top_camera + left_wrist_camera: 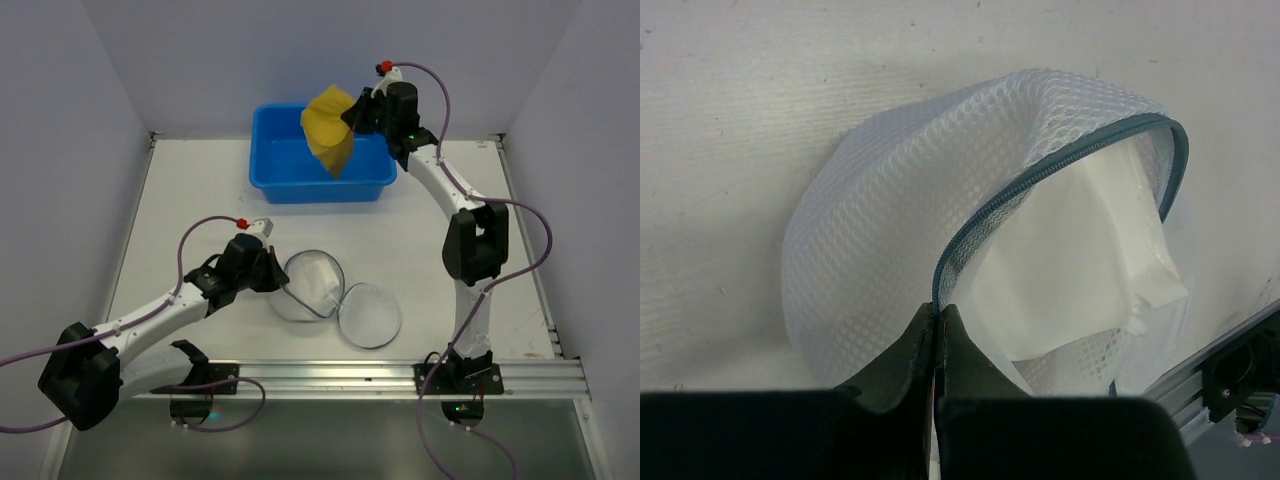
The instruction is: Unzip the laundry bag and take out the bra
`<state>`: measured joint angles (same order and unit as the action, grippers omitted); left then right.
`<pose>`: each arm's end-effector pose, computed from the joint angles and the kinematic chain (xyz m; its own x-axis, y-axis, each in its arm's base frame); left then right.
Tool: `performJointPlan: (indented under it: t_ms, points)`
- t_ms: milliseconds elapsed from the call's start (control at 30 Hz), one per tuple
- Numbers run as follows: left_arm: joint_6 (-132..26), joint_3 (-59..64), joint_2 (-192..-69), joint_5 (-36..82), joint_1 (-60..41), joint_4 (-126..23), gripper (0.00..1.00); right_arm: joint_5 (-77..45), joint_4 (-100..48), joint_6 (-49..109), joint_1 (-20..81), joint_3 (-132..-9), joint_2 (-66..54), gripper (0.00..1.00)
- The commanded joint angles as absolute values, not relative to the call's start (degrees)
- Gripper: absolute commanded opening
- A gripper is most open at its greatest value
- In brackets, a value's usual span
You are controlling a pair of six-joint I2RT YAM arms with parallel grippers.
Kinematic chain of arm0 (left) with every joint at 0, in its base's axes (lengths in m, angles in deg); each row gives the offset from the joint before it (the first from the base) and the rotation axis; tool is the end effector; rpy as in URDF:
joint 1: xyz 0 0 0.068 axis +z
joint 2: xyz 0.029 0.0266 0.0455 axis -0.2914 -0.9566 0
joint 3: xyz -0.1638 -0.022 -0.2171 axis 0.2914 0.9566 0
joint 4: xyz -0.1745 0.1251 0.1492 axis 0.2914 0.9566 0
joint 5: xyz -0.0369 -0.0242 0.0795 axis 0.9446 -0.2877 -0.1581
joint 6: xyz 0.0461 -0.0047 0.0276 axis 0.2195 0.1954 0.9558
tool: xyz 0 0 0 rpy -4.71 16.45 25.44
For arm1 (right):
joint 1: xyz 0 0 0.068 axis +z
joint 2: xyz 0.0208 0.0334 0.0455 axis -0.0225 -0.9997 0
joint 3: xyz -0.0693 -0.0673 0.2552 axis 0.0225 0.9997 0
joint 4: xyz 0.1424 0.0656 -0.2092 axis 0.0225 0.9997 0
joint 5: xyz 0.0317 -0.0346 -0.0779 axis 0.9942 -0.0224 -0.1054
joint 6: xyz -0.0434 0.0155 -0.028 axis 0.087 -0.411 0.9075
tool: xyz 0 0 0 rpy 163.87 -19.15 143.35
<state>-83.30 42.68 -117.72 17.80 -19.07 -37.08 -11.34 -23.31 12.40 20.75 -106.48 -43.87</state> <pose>0.1769 -0.1311 0.2012 -0.8200 -0.2202 -0.5283 0.1051 0.8495 -0.5171 0.4741 0.1758 0.3541 -0.3702 0.2965 -0.8803 -0.4146 0.7954 0.4422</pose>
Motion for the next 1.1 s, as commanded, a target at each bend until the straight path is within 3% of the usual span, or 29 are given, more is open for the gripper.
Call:
performJointPlan:
  t_ms: [0,167,300,367,400,533,600,733,867,1067]
  points:
    - [-83.8,42.2,-118.1,19.1,-18.7,-39.8,0.0,-8.5,-26.2,10.8,18.3,-104.6,-45.2,0.0]
    - [-83.6,42.0,-118.8,19.0,-18.7,-39.8,0.0,-8.5,-16.2,10.6,16.0,-107.4,-50.6,0.06]
    - [-83.6,42.0,-118.8,19.0,-18.7,-39.8,0.0,-11.8,-8.7,12.5,15.9,-111.6,-51.2,0.42]
    - [-83.6,41.8,-118.8,18.9,-18.7,-39.5,0.0,-13.8,-6.7,13.4,16.0,-113.1,-50.0,0.55]
    - [-83.6,41.8,-118.7,18.9,-18.7,-39.5,0.0,-15.4,-4.9,14.0,16.1,-114.3,-48.3,0.67]
    - [-83.7,41.7,-118.3,18.7,-18.7,-39.5,0.0,-20.9,-0.7,16.2,16.8,-115.2,-42.5,0.92]
    - [-83.7,41.5,-118.3,18.5,-18.7,-39.3,0.0,-23.0,1.6,17.0,17.7,-113.8,-39.8,0.98]
    - [-83.6,41.4,-118.1,18.0,-18.7,-39.1,0.0,-23.7,0.4,17.4,20.9,-101.9,-29.2,0.99]
    - [-83.6,40.7,-118.1,17.8,-18.7,-38.4,0.0,-23.8,-5.1,14.5,26.4,-78.9,-13.7,0.99]
    - [-83.4,39.4,-118.2,17.1,-18.7,-38.1,0.0,-25.8,-12.9,3.2,38.6,-54.9,-1.5,0.99]
